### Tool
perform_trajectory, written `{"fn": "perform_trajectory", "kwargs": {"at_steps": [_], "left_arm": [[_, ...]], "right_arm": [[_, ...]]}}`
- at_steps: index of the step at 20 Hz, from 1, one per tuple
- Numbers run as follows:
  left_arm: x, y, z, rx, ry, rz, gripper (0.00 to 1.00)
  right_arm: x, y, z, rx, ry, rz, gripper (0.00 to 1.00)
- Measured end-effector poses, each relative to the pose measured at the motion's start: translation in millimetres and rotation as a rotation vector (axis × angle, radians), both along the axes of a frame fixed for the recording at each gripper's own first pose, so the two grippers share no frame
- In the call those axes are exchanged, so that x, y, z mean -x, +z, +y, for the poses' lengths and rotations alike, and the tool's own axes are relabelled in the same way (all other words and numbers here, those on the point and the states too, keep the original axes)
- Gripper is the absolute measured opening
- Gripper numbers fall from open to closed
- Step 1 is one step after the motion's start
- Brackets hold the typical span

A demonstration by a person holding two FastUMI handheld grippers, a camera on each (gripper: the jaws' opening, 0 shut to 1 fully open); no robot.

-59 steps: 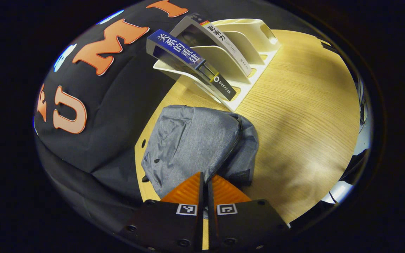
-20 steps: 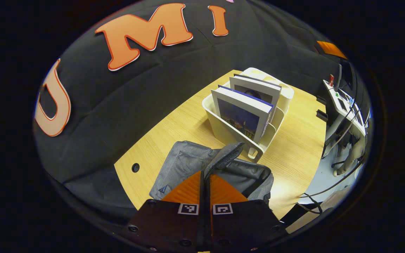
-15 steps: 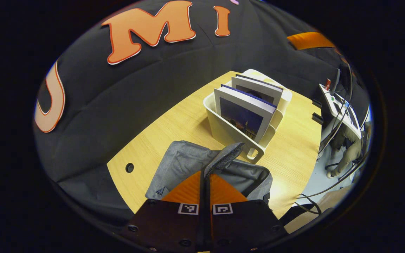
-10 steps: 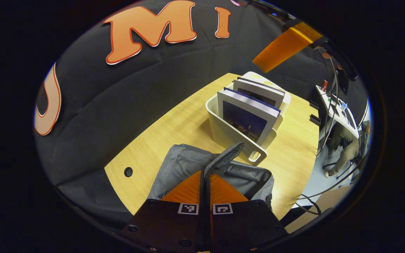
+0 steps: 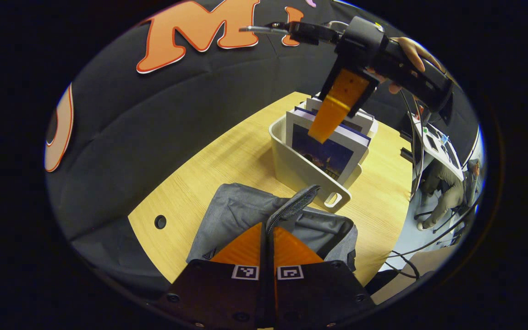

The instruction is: Open the schoolbag, grab two books from the bookshelf and put them into the schoolbag.

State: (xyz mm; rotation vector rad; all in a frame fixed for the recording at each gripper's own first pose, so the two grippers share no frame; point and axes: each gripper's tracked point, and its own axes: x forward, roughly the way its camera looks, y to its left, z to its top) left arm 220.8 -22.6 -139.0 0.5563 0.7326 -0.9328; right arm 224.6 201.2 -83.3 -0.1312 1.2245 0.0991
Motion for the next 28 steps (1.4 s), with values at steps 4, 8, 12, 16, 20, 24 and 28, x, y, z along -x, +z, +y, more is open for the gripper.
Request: {"fn": "perform_trajectory", "kwargs": {"at_steps": [4,8,12,16,20,24,28], "left_arm": [[-0.1,-1.5,1.0,0.0,-0.001,0.003,0.01],[-3.1,0.5,-0.4,0.004,0.01,0.008,0.01],[-3.5,1.2,-1.7,0.003,0.008,0.0,0.01],[-1.7,2.3,-1.1,0.004,0.002,0.006,0.01],[1.8,1.7,0.5,0.012,-0.008,0.012,0.01],[4.2,1.3,6.0,0.023,-0.016,0.019,0.01],[2.0,0.9,8.6,0.026,-0.025,0.02,0.01]], "right_arm": [[-4.8,-23.8,-8.0,0.032,-0.026,0.033,0.8],[-13.0,-23.7,-15.0,0.022,-0.071,0.025,0.62],[-14.7,-23.8,-21.4,0.029,-0.098,0.017,0.44],[-11.6,-3.1,-22.2,0.013,-0.118,-0.022,0.31],[-0.4,42.1,-22.1,-0.015,-0.135,-0.093,0.31],[13.5,89.8,-25.6,-0.051,-0.179,-0.181,0.3],[43.1,139.7,-29.1,-0.112,-0.226,-0.279,0.29]]}}
